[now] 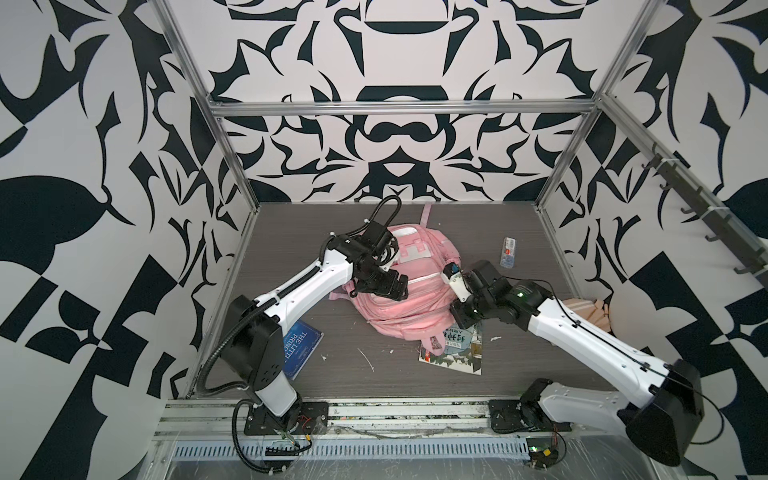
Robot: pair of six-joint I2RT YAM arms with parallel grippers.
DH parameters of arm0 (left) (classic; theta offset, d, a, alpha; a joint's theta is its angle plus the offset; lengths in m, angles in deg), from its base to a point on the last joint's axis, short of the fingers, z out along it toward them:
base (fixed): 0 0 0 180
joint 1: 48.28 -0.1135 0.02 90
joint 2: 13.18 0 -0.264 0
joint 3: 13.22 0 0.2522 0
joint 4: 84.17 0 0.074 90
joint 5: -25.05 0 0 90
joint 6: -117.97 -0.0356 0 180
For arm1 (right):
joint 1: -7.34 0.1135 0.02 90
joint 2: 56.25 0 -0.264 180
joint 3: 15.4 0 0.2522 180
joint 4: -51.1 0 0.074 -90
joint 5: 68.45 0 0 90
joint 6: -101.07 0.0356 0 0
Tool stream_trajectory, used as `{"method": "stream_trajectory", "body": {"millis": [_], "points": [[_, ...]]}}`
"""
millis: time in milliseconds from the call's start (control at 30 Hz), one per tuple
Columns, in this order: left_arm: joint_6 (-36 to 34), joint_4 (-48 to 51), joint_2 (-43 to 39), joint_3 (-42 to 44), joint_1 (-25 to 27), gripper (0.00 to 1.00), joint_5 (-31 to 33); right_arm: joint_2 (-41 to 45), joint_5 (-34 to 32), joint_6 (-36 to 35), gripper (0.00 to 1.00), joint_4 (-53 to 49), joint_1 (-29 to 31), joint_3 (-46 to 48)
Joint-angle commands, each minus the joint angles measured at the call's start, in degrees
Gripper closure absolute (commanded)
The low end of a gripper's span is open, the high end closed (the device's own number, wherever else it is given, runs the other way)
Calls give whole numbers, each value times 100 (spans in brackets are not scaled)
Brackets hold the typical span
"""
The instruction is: Pack the student bag
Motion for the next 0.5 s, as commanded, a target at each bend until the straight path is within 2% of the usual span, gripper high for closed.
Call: {"method": "stream_trajectory", "body": {"millis": [0, 133, 267, 367, 467], "points": [[-678, -189, 377, -443, 394, 8, -160, 237, 162, 130, 100, 134, -194, -11], [-1004, -190, 898, -735, 880, 6, 187, 238, 278, 55, 100, 123, -454, -16], [-954, -441, 1182, -714, 1011, 10, 1093, 217, 415, -75, 100, 122, -697, -84], [-911, -668, 1217, -625, 1011, 23, 1725, 249, 502, -177, 100, 95, -804, -110], [-1031, -759, 1242, -675, 1011, 42, 2118, 311, 712, -328, 100, 100, -875, -65]]}}
